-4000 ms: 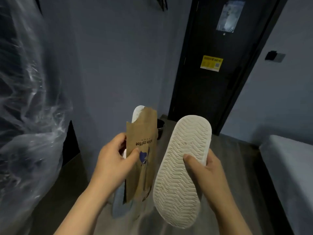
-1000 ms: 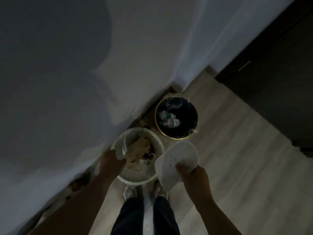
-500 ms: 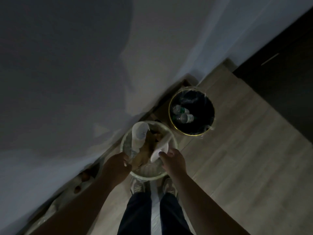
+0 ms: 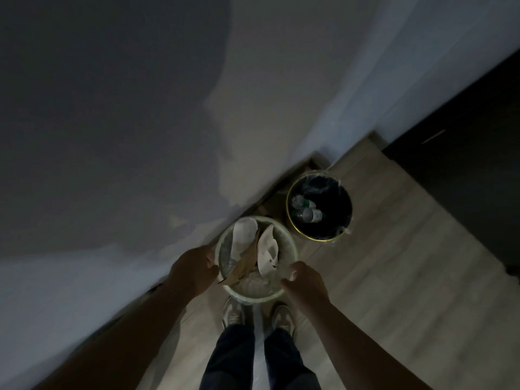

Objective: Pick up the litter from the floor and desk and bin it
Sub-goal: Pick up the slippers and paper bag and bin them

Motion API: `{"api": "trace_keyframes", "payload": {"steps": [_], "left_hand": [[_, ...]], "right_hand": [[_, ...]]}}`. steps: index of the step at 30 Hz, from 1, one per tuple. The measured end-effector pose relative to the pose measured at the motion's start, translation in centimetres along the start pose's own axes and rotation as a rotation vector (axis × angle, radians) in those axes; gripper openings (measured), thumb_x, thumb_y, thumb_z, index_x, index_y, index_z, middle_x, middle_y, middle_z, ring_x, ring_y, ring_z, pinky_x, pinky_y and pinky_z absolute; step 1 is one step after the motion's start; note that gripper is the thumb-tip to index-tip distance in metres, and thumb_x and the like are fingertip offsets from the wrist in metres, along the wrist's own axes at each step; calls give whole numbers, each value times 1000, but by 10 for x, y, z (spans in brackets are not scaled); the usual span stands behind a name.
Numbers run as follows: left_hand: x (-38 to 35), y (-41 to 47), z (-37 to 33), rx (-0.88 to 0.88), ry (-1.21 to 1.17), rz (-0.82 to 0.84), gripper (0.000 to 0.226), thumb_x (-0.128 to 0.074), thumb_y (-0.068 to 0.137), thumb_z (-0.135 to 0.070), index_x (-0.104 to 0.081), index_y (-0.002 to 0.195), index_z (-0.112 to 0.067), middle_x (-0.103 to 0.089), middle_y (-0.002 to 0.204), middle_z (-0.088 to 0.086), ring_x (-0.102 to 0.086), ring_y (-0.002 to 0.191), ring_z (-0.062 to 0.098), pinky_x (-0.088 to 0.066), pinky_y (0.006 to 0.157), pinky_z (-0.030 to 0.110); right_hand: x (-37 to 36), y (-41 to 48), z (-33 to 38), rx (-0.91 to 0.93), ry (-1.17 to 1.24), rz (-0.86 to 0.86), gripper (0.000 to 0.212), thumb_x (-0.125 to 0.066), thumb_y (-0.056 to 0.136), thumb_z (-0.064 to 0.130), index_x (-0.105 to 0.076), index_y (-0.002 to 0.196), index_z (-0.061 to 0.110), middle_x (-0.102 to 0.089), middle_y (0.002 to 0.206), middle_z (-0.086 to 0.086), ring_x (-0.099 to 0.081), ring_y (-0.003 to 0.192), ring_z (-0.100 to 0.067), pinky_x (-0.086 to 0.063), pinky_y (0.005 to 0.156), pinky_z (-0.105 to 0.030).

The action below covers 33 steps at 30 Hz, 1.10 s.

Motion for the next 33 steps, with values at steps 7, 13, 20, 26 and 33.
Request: {"api": "trace_keyframes", "payload": {"steps": [7,13,20,26,33], "left_hand": [[64,-69,-34,-16,10,-150,27,-61,89,-24,-61,113,-12,-65,113,7,-59,106,24,-47,89,30],[82,-142,-60,47,-50,-205,25,-62,86,-23,-62,110,-15,-65,110,5,-59,104,21,-43,86,25],[78,-231,-78,142,-117,-300,27,-62,84,-22,-65,110,-15,-67,107,2,-60,104,19,-42,85,22],[100,-310,-64,229,-129,-412,25,-59,86,-28,-62,110,-23,-67,107,-5,-59,104,14,-42,82,21],[143,-441,-12,370,-178,-642,29,-60,88,-34,-59,115,-24,-66,105,-9,-60,95,11,-48,84,24]], "right_hand": [[49,-64,21,220,-358,49,37,-55,88,27,-50,122,11,-58,120,-9,-54,114,-25,-42,87,-29],[102,-112,32,448,-601,94,42,-57,90,30,-48,128,15,-56,127,-7,-52,121,-24,-43,91,-32],[169,-161,51,679,-755,95,26,-58,88,30,-52,110,18,-59,111,-3,-56,111,-25,-41,77,-29],[175,-205,103,890,-886,115,35,-60,88,29,-54,119,14,-59,118,-5,-55,113,-24,-44,88,-31],[122,-315,222,1227,-866,215,49,-59,90,31,-47,135,16,-53,131,-5,-51,118,-21,-41,92,-29]]}}
Point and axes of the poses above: each hand's wrist, its own y-axis towards the middle knuckle, its own x-axis out of the back of the hand, z = x × y, the point moved 5 cm from there along y, towards the middle knuckle
